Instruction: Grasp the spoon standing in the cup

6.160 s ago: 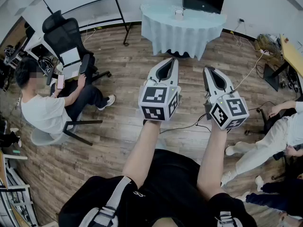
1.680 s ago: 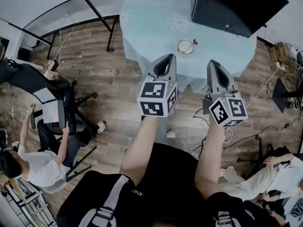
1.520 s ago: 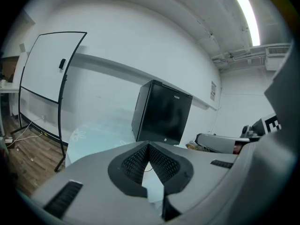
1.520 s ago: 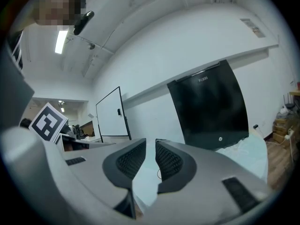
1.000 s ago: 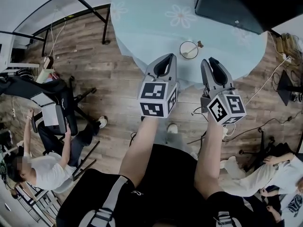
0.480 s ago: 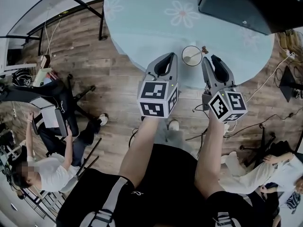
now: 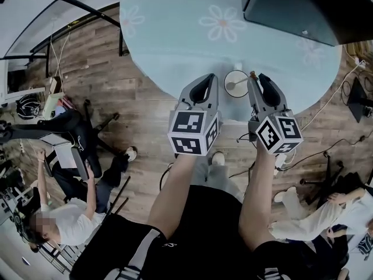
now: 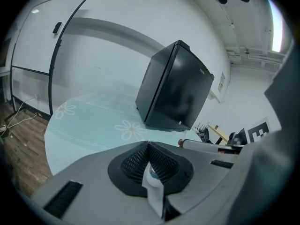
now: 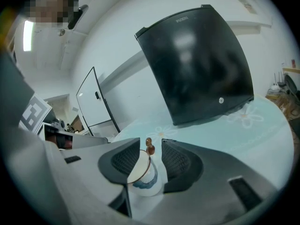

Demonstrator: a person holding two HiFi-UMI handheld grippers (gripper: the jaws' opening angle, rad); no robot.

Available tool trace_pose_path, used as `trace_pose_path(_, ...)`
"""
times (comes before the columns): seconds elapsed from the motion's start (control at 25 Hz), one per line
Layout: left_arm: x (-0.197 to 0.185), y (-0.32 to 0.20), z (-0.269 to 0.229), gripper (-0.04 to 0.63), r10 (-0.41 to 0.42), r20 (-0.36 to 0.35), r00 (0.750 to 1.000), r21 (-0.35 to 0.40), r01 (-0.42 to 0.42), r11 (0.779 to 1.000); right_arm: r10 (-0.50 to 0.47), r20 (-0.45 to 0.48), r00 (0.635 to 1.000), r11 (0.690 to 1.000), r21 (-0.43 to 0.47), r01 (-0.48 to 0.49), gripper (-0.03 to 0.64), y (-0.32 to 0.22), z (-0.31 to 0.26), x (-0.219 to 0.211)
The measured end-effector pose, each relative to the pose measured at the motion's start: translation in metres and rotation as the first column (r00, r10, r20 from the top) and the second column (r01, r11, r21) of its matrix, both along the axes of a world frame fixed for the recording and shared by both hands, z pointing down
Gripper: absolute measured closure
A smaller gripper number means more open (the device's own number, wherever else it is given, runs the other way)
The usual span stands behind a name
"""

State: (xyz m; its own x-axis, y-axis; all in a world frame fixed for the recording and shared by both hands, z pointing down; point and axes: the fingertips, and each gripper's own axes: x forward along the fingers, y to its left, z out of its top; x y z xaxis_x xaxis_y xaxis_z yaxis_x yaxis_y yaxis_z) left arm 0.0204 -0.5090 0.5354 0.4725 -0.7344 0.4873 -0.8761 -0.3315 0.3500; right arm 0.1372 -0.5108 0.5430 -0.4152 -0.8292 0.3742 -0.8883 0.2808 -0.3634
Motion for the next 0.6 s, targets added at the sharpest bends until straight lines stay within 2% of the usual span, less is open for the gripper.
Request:
trace_pose_path(0.32,0.005,-0.003,0.007,0.592,0.035,-0.008,0.999,-0.017,-0.035,0.999,-0.014,0.010,1.000,1.000,-0.021,0.014,0.468,-0.007,0.010,-0.010)
trace_pose_path(0.36,0.004,-0.004,0.007,0.592,0.034,-0.009,0.999,-0.014,-0.034,0.999,-0.013,0.010,1.000,1.000,-0.021,0.013,0.479,-0.007,0.011,-0.010)
trace_pose_path(0.44,0.001,-0.007,0.005,0.592,0.025,-0.006,1.000,-0.003,-0.025,1.000,-0.010,0.006,1.000,1.000,-0.022,0.010,0.543,-0.009,0.012,-0.011)
trace_pose_path(0.6,-0.004,-0.011,0.003,0.592,0.011,0.003,1.000,0.008,-0.011,1.000,-0.010,-0.006,1.000,1.000,-0.022,0.010,0.566,-0.012,0.013,-0.015)
